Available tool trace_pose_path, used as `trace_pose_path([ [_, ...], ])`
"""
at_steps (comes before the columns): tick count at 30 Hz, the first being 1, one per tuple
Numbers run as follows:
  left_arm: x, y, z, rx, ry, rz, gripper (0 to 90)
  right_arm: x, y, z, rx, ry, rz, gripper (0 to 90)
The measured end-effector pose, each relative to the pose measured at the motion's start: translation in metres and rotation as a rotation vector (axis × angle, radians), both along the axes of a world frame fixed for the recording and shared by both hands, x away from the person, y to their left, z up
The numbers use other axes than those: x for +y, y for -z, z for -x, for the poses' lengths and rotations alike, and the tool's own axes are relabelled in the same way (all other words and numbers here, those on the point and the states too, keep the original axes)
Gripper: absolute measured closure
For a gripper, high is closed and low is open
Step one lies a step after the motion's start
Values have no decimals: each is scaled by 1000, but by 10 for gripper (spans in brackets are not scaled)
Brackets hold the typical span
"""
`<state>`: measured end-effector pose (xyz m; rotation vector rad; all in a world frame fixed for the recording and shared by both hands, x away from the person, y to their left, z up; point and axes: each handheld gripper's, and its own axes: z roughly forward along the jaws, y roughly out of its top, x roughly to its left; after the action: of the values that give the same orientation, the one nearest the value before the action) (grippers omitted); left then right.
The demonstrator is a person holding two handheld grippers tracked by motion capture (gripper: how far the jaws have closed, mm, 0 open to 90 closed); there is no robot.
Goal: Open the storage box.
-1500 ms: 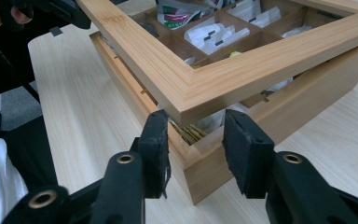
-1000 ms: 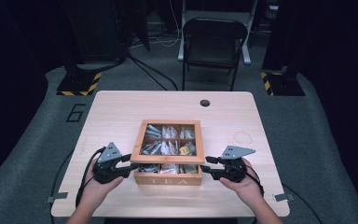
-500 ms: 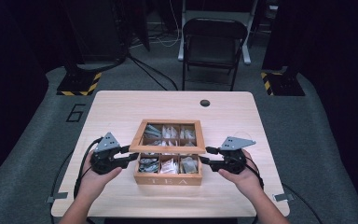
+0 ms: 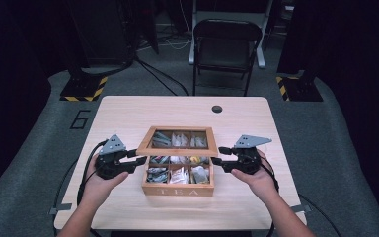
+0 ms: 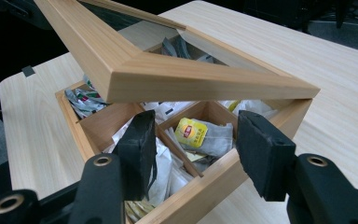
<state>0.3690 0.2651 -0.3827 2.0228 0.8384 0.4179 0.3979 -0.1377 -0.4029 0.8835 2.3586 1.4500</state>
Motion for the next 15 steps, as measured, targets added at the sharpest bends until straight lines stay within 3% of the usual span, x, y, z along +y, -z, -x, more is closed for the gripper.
trace_pose_path([
  [15, 2, -7, -7, -3, 7, 25, 599, 3, -16, -8, -5, -6, -50, 503],
])
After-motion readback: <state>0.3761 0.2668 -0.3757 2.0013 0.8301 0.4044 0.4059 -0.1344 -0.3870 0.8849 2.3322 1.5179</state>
